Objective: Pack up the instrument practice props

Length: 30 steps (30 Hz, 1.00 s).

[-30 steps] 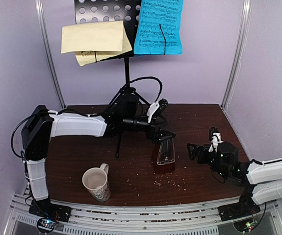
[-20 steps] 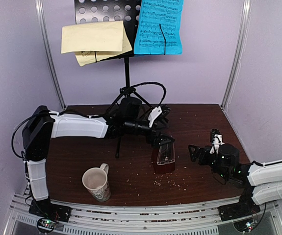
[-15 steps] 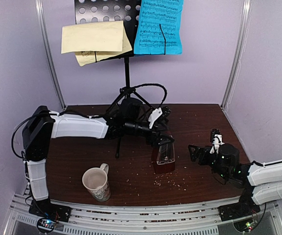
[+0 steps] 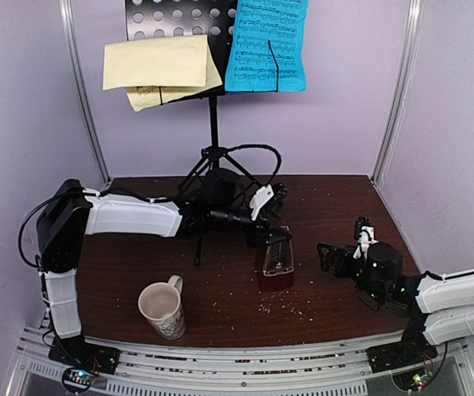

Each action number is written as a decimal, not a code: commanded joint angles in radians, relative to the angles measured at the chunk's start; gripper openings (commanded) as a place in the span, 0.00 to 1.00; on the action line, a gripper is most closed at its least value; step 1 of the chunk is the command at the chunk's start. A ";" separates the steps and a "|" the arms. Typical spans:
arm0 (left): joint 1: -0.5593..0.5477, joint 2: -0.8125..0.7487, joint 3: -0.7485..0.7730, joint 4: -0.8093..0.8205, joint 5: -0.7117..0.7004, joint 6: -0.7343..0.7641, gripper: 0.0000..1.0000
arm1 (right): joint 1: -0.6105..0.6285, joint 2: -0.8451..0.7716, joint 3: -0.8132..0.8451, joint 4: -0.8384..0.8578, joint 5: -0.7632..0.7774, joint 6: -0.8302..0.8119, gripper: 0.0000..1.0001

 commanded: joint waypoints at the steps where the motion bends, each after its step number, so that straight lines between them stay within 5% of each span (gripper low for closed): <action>1: -0.010 -0.034 -0.037 0.008 -0.143 -0.042 0.45 | -0.009 -0.017 0.016 -0.014 0.014 -0.004 1.00; 6: -0.091 -0.084 -0.079 0.010 -0.581 -0.259 0.48 | -0.008 -0.019 0.082 -0.111 0.021 0.038 1.00; 13: -0.232 -0.057 -0.032 -0.059 -0.838 -0.400 0.60 | -0.008 0.009 0.184 -0.265 -0.003 0.078 0.99; 18: -0.241 -0.079 -0.035 -0.062 -0.798 -0.416 0.86 | -0.009 -0.001 0.173 -0.277 -0.031 0.100 0.98; 22: -0.235 -0.164 -0.092 -0.022 -0.747 -0.395 0.97 | -0.009 -0.008 0.168 -0.313 -0.042 0.141 0.98; 30: -0.077 -0.302 -0.286 0.135 -0.376 -0.420 0.98 | -0.008 0.042 0.165 -0.360 -0.120 0.238 0.96</action>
